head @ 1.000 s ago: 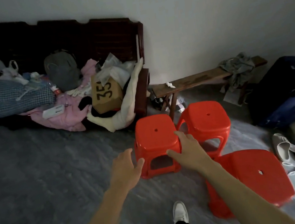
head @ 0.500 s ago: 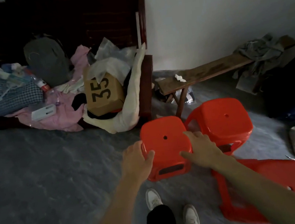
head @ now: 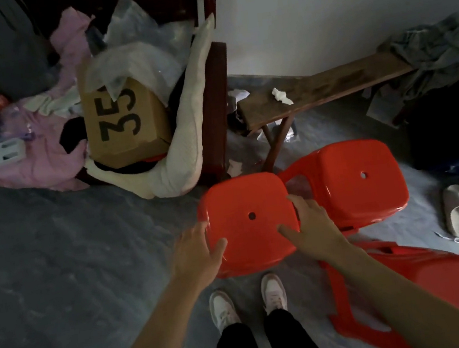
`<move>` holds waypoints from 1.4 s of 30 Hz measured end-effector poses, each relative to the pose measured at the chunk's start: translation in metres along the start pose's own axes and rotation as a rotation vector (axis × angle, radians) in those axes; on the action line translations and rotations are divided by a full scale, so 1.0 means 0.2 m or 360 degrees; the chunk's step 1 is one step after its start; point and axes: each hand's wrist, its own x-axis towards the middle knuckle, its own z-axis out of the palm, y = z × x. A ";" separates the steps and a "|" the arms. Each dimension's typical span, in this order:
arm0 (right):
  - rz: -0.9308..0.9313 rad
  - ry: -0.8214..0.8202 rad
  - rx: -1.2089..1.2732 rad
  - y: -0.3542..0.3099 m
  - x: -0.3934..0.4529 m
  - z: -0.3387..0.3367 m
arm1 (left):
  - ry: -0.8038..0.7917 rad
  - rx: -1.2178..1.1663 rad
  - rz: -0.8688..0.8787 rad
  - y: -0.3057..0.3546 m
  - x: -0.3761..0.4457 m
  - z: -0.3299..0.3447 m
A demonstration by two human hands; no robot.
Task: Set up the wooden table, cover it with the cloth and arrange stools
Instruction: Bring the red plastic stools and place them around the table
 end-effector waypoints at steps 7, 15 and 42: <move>0.0057 -0.0107 0.0021 0.31 0.37 0.36 | -0.0081 -0.0144 -0.0157 -0.08 0.43 0.46; 0.0052 -0.0045 0.0022 0.55 0.73 0.54 | 0.0031 0.0109 -0.0289 -0.16 0.76 0.81; 0.0052 -0.0303 -0.0050 0.46 0.89 0.64 | -0.0048 0.0094 -0.0381 -0.27 0.81 0.86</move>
